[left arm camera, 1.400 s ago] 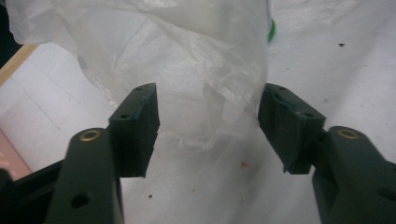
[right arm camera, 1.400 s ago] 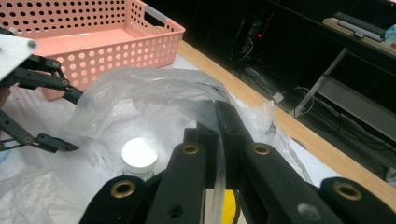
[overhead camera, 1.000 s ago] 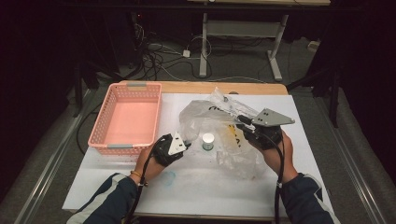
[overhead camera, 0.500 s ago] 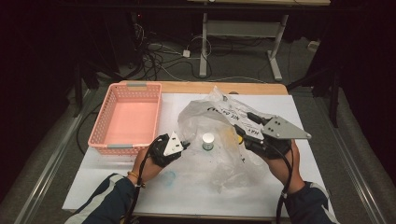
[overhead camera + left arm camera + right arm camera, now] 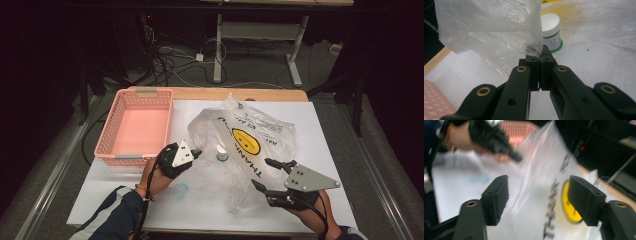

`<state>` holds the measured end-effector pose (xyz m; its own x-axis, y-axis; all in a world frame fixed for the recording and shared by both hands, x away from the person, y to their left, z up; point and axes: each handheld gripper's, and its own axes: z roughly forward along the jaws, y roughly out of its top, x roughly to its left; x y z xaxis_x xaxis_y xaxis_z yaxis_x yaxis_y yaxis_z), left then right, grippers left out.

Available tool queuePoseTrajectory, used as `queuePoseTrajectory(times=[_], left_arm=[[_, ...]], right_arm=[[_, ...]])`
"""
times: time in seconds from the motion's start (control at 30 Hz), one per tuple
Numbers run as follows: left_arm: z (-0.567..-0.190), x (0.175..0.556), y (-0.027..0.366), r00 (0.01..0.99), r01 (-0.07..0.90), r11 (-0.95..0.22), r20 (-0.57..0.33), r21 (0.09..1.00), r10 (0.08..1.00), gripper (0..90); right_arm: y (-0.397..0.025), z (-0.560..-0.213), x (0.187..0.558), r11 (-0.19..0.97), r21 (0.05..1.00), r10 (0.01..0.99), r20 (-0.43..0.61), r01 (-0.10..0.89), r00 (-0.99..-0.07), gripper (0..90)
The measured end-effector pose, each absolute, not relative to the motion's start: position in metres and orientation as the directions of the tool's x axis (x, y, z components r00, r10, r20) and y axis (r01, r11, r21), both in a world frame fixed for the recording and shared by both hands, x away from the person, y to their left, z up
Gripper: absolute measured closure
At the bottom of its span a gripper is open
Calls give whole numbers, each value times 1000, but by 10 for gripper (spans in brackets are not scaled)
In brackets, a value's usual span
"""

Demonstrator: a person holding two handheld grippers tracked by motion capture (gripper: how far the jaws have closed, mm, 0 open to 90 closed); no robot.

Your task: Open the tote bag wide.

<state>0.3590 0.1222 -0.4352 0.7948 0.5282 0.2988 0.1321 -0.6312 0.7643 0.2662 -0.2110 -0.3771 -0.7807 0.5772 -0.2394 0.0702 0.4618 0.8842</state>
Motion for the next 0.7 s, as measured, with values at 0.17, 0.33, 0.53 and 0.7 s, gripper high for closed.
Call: queuePoseTrajectory(times=[0.17,0.33,0.53,0.7], left_arm=[[-434,359,124,794,137,-627,293,767,532,859],[-435,360,123,799,138,-630,290,764,527,860],[-436,361,122,804,140,-631,284,763,522,860],[-438,363,122,811,145,-629,272,764,517,860]], right_arm=[[-215,-404,266,534,832,536,-197,149,-821,246],[-212,-426,268,596,783,487,-173,181,-856,223],[-205,-452,283,690,692,469,-206,211,-859,416],[-206,-455,290,702,676,479,-217,223,-851,739]])
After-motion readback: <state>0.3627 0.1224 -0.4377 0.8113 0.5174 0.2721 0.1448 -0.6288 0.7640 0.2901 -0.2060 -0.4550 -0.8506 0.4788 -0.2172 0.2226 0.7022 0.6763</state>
